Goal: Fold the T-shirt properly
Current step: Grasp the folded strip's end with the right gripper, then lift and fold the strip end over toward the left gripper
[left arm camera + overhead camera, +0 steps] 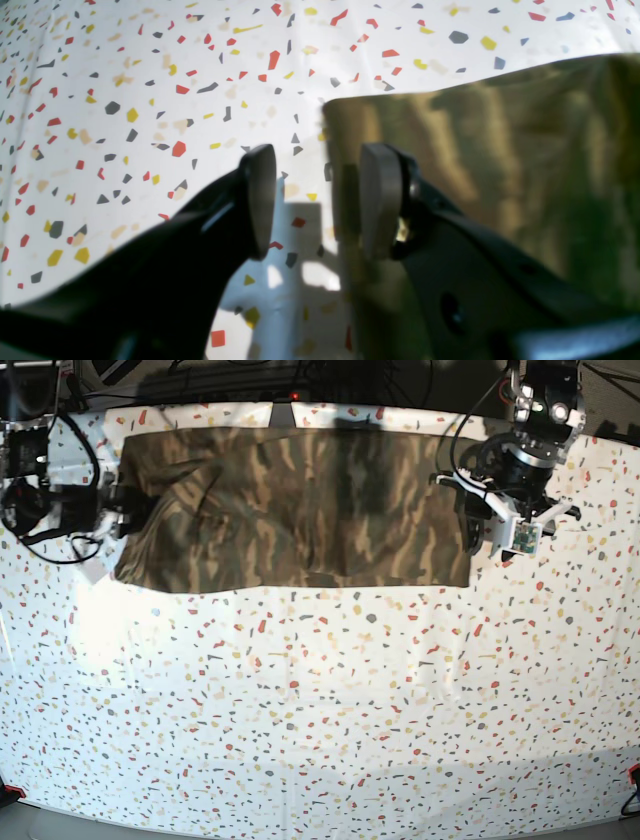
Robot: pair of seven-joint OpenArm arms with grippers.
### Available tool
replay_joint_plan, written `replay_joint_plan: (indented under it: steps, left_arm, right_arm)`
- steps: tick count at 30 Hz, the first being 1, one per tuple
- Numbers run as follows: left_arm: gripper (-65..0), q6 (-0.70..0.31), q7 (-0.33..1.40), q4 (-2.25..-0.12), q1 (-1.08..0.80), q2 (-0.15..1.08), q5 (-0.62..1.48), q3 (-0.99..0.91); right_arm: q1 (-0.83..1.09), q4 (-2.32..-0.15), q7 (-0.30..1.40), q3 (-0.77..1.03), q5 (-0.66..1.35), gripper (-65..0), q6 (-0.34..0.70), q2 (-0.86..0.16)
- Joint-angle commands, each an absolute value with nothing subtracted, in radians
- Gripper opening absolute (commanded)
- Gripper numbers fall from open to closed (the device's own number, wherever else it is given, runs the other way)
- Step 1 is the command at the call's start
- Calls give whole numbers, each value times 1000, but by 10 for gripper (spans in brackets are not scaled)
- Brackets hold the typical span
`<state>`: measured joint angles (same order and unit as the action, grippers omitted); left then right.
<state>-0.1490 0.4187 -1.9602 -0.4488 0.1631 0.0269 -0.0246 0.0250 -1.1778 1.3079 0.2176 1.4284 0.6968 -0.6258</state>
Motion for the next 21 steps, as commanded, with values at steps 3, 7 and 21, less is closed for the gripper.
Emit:
replay_joint_plan:
  steps: [3,7,21]
  left_arm:
    - [-384,-146,387,-1928,-448,167,37,-25]
    - [-384,-154,336,-1745,-446,167,60,-25]
    - [-384,-266,268,-1623,-432,161,139,56]
  right_arm:
    - [15,-1193,1304,263,1484,-650,698,-672]
    - [32,-1246,1304,263,1484,-650,698,-696]
    - [138,-1758,1303,262,1484,-650,698,-538]
